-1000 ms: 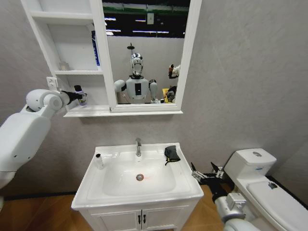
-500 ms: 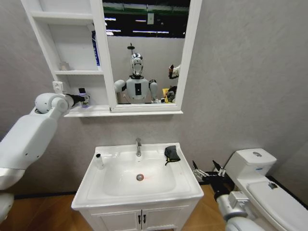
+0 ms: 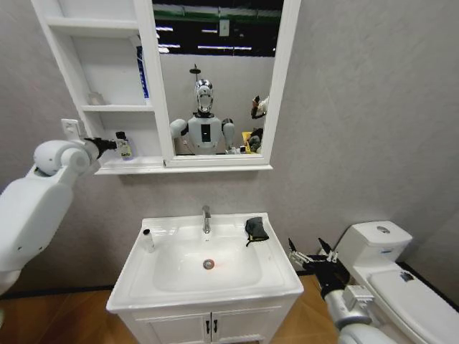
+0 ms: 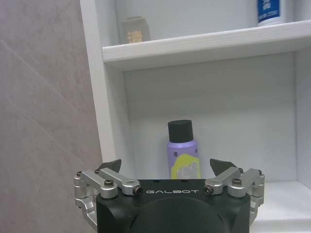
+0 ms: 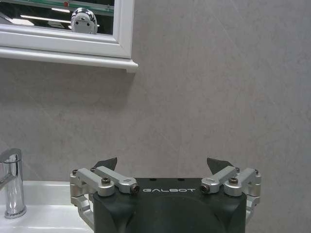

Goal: Move facial cleanser and shampoo from washbasin to cabinet, then wipe washbasin with towel.

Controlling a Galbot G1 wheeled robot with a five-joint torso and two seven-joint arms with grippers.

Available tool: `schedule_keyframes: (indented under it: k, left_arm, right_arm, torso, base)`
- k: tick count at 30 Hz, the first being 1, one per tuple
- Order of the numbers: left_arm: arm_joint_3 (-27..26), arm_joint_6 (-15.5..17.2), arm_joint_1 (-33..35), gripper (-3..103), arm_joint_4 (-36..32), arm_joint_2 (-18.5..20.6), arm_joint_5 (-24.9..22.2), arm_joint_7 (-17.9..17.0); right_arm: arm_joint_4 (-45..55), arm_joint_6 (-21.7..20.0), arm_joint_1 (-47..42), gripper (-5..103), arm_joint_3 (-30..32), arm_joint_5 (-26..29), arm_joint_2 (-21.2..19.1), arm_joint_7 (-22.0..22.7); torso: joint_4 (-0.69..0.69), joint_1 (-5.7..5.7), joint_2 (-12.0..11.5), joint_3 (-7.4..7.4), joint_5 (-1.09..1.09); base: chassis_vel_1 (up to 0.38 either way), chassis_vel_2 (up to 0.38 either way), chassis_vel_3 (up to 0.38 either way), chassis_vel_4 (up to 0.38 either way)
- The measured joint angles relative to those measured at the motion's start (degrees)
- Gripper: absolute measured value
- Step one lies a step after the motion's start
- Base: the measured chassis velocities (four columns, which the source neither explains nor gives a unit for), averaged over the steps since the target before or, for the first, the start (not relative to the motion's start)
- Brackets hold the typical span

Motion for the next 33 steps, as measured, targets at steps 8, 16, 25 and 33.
schedule_keyframes:
  k: [8,16,25,33]
  left_arm:
    - [-16.10,-3.60,27.94,100,-20.90,1.56,1.09,-3.51]
    - [-22.16,-10.27,48.33,100,-25.67,-9.88,14.02,-0.04]
    - [-19.26,-19.05,58.59,100,-23.36,-24.05,31.47,4.28]
    - [-18.18,-26.90,61.81,100,-15.68,-31.21,40.35,9.17]
  right_arm:
    - [0.28,0.19,-0.67,100,-0.16,-0.27,0.26,0.01]
    - [0.33,0.31,-0.96,100,-0.77,-0.74,0.33,-0.10]
    - [1.01,0.50,-1.65,100,-0.51,-0.87,0.35,-0.12]
    - [0.09,1.66,-2.11,100,-0.50,-0.89,0.38,-0.20]
  torso:
    - [-0.01,-0.01,0.00,-0.01,0.02]
    - [-0.01,-0.01,0.00,0.00,0.02]
    - [-0.01,0.00,0.00,0.00,0.04]
    - [-0.02,-0.01,0.01,0.00,0.04]
  base:
    - [0.000,0.000,0.000,0.000]
    - [0.000,0.000,0.000,0.000]
    - [0.000,0.000,0.000,0.000]
    - [0.000,0.000,0.000,0.000]
